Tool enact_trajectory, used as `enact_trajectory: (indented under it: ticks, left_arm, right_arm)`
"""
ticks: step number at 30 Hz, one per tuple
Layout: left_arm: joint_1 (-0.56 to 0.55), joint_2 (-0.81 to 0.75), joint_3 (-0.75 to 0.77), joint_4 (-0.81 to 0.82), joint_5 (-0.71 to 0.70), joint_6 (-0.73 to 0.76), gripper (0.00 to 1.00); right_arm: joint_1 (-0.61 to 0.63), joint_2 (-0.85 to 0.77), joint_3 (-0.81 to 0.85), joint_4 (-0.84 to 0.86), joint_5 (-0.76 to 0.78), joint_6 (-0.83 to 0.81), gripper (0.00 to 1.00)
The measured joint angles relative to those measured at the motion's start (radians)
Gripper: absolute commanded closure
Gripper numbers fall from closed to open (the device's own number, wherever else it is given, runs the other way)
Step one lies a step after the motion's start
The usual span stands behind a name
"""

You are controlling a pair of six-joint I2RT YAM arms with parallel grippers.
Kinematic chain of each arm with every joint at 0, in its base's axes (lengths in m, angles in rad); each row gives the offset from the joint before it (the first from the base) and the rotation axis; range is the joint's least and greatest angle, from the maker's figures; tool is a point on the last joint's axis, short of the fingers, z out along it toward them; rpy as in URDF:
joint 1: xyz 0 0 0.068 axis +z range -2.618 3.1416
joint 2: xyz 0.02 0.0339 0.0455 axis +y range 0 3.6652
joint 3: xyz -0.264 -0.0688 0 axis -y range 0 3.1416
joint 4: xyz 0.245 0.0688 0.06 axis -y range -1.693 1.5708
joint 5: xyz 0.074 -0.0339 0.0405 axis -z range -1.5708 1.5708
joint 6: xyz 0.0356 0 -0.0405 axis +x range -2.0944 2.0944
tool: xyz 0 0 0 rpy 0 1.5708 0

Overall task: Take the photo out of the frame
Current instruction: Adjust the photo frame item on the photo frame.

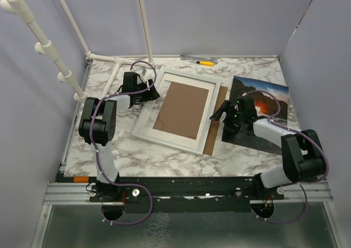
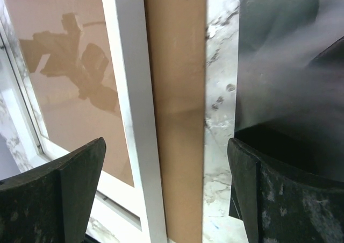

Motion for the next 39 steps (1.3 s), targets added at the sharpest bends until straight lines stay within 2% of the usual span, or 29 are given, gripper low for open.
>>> enact_trajectory:
  ticks: [11,14,16,17,28,30,36,39]
  left_arm:
    - [-0.016,0.008,0.011,0.002,0.005,-0.008,0.29]
    - [-0.016,0.008,0.011,0.001,0.003,-0.011,0.19]
    - [-0.018,0.008,0.011,0.003,0.002,-0.018,0.04]
    - [-0.021,0.004,0.011,0.002,-0.003,-0.019,0.01]
    - [-0.040,-0.026,0.009,-0.051,-0.104,-0.011,0.01]
    - [-0.040,-0.026,0.010,-0.053,-0.123,-0.005,0.04]
    - [-0.040,-0.024,0.016,-0.072,-0.134,0.004,0.26]
    - [-0.040,-0.019,0.019,-0.076,-0.129,0.005,0.32]
  right_arm:
    - [-0.028,0.041,0.042,0.000,-0.006,-0.020,0.02]
    - [-0.029,0.057,0.055,0.002,-0.011,-0.019,0.02]
    - [-0.029,0.063,0.061,0.003,-0.012,-0.015,0.02]
    - [-0.029,0.064,0.062,0.003,-0.012,-0.013,0.02]
    - [-0.029,0.066,0.063,0.003,-0.014,-0.011,0.03]
    - [-0.029,0.071,0.067,0.003,-0.014,-0.011,0.03]
    - [-0.029,0.104,0.098,0.003,-0.014,-0.012,0.07]
    - [-0.029,0.120,0.113,0.004,-0.016,-0.012,0.09]
